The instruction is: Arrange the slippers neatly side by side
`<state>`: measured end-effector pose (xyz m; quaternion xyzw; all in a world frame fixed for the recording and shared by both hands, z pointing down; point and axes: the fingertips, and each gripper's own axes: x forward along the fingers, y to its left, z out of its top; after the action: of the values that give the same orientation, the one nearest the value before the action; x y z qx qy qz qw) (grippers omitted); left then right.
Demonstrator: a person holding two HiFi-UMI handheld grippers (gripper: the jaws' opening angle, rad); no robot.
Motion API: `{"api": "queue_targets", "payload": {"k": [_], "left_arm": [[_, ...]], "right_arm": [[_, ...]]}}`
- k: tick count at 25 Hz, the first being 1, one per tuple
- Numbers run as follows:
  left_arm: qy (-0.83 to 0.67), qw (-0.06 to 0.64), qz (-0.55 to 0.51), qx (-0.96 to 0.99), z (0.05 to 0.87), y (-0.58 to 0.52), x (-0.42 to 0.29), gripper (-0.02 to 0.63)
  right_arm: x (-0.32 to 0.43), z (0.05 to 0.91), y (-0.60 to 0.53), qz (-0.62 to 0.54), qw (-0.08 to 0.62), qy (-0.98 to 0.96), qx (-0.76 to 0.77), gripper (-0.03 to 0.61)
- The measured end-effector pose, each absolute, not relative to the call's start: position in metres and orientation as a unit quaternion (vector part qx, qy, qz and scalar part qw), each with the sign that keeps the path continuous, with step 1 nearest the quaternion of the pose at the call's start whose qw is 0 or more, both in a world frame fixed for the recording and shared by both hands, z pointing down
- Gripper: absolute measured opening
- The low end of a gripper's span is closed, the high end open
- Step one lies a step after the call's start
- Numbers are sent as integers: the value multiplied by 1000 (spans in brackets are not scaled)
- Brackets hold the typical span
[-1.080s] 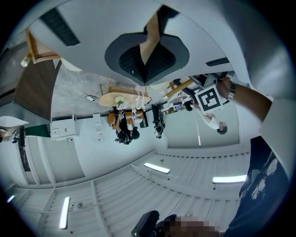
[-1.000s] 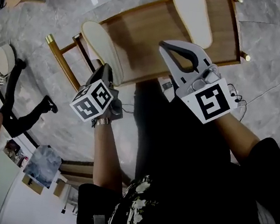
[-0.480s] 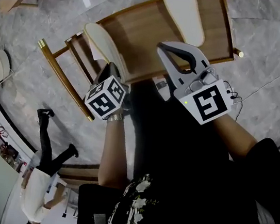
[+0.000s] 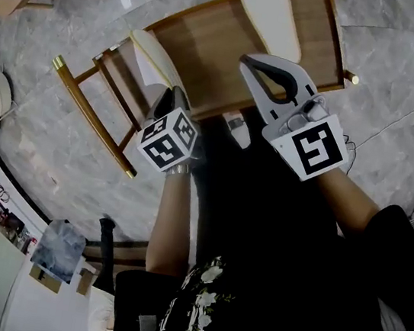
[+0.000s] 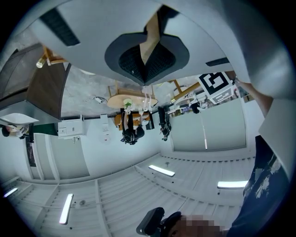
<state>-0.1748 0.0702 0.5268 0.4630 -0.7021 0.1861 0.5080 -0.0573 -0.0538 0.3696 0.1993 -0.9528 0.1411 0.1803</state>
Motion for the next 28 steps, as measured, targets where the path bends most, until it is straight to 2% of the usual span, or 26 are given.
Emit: {"api": "queue_targets", "payload": {"k": [9,28], "left_arm": [[-684,501,179,500,521,57,-155,103],[-673,477,177,537,498,52,-143,95]], "right_arm": [[-57,369,-47,145,178,-954,192,-2],[-50,357,-51,133,169,-953,213,-2]]}}
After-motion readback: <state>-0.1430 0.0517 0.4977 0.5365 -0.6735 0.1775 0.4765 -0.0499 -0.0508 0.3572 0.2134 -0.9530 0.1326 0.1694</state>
